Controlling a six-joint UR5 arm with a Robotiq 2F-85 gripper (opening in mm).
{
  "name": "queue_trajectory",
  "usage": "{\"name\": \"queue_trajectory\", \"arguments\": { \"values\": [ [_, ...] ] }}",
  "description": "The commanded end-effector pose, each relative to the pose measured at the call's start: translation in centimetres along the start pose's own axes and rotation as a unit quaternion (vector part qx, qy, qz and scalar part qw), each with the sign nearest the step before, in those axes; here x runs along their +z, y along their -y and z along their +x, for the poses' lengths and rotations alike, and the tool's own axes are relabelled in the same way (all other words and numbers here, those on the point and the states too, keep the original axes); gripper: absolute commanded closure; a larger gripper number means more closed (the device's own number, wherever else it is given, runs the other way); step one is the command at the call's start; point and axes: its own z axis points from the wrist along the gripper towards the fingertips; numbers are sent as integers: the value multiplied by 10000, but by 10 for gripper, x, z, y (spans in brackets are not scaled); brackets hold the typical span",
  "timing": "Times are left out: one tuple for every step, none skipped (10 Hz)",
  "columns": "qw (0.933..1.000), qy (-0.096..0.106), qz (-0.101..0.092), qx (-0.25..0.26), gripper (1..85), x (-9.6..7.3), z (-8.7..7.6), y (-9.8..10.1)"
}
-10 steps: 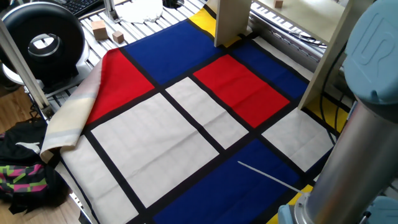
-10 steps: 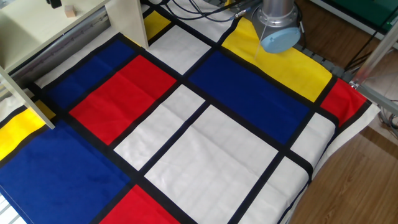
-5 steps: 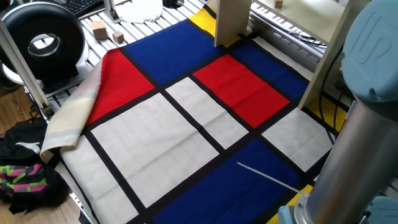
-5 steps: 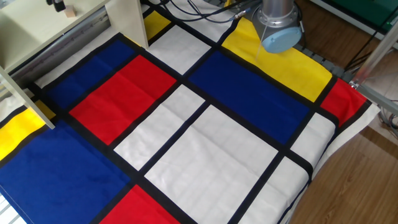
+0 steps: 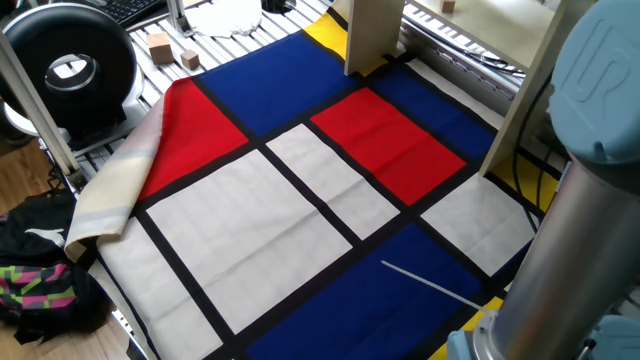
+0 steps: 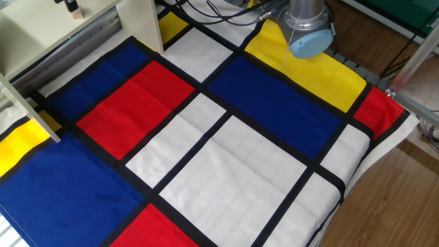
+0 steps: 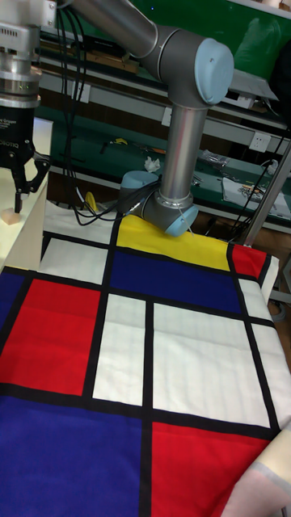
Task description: Take the object down from the shelf
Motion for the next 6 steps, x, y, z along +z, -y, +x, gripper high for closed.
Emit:
{"name": "queue_trajectory", "arguments": {
  "values": [
    [9997, -89, 72, -234, 417, 1, 5, 3],
    [9993, -102, 116, -336, 407, 1, 6, 5],
    [9988, -156, 188, -429, 390, 1, 8, 9],
    [9987, -172, 186, -436, 380, 1, 9, 8],
    [9993, -187, -289, 114, 370, 2, 9, -18],
    [9993, -198, -257, 198, 380, 2, 9, -17]
  ]
}}
